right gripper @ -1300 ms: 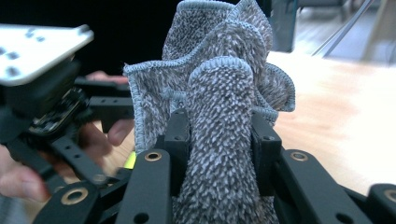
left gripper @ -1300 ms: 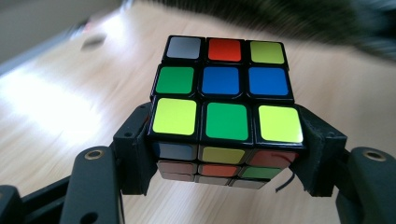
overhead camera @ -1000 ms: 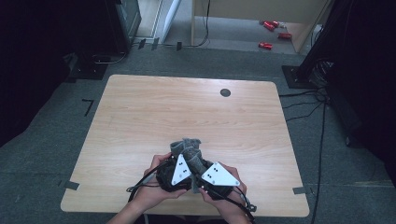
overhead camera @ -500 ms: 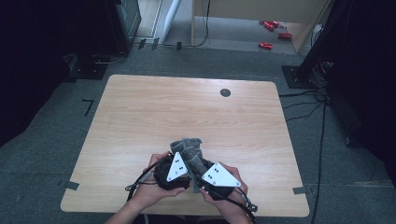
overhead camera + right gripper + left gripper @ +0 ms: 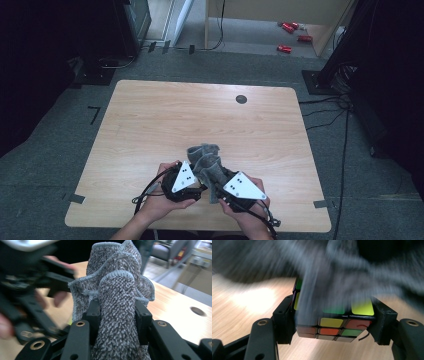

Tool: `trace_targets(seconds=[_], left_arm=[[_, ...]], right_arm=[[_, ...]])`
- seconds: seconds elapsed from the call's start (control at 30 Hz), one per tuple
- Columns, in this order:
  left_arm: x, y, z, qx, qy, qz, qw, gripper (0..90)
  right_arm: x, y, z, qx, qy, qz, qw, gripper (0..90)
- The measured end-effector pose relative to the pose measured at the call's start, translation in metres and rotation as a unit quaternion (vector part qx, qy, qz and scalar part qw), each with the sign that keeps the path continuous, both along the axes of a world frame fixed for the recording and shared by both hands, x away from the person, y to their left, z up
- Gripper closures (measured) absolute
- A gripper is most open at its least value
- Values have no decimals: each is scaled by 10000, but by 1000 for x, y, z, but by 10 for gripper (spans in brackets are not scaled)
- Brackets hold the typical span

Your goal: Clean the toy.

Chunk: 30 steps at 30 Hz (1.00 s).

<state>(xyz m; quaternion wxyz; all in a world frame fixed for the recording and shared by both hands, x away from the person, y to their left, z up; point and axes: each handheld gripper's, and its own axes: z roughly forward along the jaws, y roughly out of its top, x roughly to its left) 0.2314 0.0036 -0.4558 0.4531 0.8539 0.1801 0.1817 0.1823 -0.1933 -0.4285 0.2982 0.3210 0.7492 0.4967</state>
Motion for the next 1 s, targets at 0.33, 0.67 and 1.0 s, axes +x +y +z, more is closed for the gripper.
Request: trace_targets(seconds=[0.33,0.67,1.0], left_arm=[[1,4,3,-86,-27,31,10000,344],[0,2,1,12,-25,21,10000,344],[2,6,3,-139,-16,14,9999,344]], right_arm=[[9,-12,-6,113,-67,-104,9999,662],[-2,4,-2,45,-49,157,9999,683],[11,-26,-5,126,113,-670,9976,685]])
